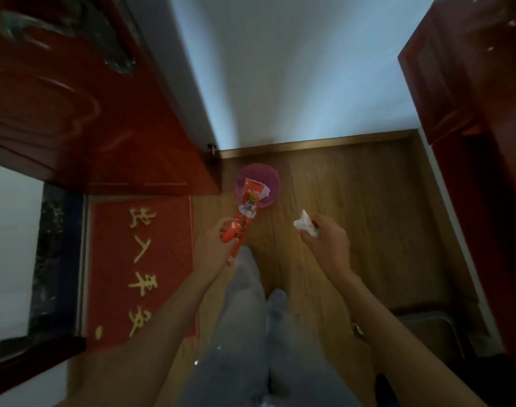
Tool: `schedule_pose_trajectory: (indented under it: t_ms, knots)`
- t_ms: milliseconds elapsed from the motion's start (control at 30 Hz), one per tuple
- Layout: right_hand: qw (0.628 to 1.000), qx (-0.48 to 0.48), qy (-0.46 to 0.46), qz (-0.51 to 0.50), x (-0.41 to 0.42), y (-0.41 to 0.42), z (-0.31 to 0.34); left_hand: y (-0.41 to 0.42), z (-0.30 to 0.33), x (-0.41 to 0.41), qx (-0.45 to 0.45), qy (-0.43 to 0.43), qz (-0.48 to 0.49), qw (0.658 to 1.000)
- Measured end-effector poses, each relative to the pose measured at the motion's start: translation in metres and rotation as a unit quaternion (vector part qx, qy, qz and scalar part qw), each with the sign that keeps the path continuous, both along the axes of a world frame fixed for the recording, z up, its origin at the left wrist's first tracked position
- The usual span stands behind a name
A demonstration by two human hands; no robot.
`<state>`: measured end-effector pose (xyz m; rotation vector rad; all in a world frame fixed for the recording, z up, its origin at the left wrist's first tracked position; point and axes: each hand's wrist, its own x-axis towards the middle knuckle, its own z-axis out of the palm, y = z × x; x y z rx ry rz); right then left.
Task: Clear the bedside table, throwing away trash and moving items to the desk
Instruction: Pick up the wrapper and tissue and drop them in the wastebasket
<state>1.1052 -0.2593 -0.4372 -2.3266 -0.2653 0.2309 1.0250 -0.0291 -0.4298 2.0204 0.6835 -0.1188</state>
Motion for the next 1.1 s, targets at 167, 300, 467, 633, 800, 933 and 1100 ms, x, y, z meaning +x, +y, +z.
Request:
schedule_pose_trajectory:
  t_ms: [167, 300, 467, 633, 800, 933, 1100]
  knots:
    - [0.998, -0.026, 0.022, -0.051, 0.060, 0.028, -0.019, 0.025, -0.024, 0.070, -0.025, 0.026, -0.006, 0.999]
    - [0.996, -0.033, 0.047, -0.073, 0.098, 0.048, -0.037, 0.045, -0.047, 0.113, -0.012, 0.063, -0.019, 0.998]
    - [0.992, -0.023, 0.089, -0.085, 0.135, 0.063, -0.068, 0.060, -0.092, 0.151, -0.001, 0.110, -0.019, 0.994]
    - [0.985, 0.004, 0.130, -0.117, 0.158, 0.063, -0.130, 0.060, -0.162, 0.185, -0.015, 0.145, -0.016, 0.989]
    - [0.965, -0.007, 0.228, -0.130, 0.182, 0.041, -0.202, 0.055, -0.235, 0.223, -0.024, 0.147, 0.015, 0.989]
    - [0.969, -0.047, 0.193, -0.146, 0.197, 0.034, -0.253, 0.051, -0.289, 0.246, -0.028, 0.150, 0.035, 0.988]
    - [0.973, -0.044, 0.198, -0.108, 0.212, 0.034, -0.301, 0.047, -0.356, 0.257, -0.052, 0.208, 0.036, 0.976]
